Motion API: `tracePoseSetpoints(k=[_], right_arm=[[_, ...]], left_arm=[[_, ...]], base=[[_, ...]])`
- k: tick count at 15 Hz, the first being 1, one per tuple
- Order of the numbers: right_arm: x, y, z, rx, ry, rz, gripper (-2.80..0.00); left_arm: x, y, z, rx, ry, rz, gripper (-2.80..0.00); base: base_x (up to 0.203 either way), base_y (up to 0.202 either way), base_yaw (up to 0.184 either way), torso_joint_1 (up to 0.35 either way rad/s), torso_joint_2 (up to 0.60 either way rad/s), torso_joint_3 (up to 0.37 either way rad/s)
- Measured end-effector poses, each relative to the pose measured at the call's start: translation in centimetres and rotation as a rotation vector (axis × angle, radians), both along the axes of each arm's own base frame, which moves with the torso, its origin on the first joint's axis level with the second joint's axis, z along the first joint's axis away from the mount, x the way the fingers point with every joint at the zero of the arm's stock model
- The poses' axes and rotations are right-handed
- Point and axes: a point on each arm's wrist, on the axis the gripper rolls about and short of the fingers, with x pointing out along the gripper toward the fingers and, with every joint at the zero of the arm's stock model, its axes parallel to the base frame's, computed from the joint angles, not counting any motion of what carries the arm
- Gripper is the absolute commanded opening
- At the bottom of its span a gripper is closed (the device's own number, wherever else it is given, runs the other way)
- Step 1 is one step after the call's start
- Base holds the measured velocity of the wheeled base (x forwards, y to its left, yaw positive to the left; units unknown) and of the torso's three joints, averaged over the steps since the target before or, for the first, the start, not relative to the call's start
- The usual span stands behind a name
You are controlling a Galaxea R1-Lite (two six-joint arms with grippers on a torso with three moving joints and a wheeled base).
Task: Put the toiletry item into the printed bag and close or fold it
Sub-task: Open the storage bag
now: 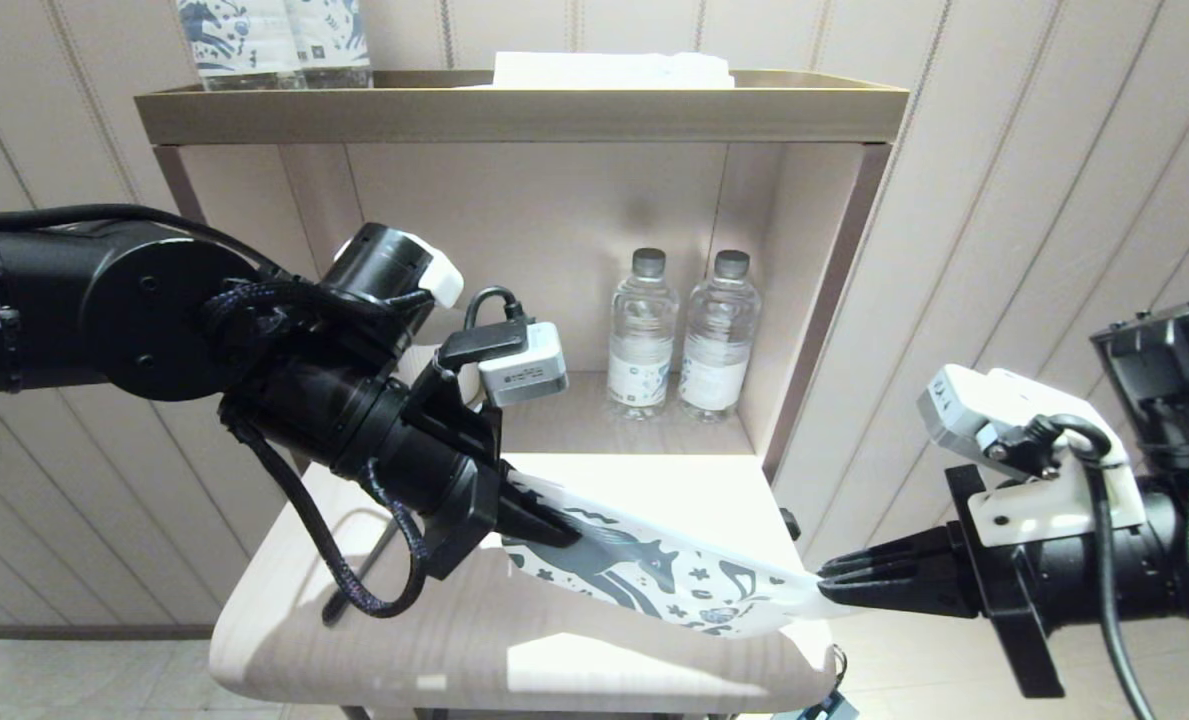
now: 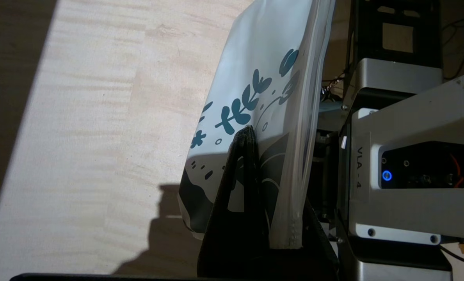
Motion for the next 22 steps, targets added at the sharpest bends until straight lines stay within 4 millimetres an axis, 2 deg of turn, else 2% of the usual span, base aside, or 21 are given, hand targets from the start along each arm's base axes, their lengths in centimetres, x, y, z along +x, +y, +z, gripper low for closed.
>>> tracePoseSetpoints(k=[6, 22], right_arm=[[-0.2, -0.9, -0.4, -0.005, 0.007, -0.031, -2.80], [1.3, 0.1, -0.2, 0.035, -0.055, -0.010, -2.80]], left_arm=[[0.1, -0.1, -0.2, 0.003, 0.004, 0.000, -2.80], [0.3, -0.2, -0.5, 0.005, 0.009, -0.002, -2.80]], base=[[0.000, 0.000, 0.000, 0.000, 0.00, 0.000], [0.000, 0.000, 0.000, 0.000, 0.00, 0.000]])
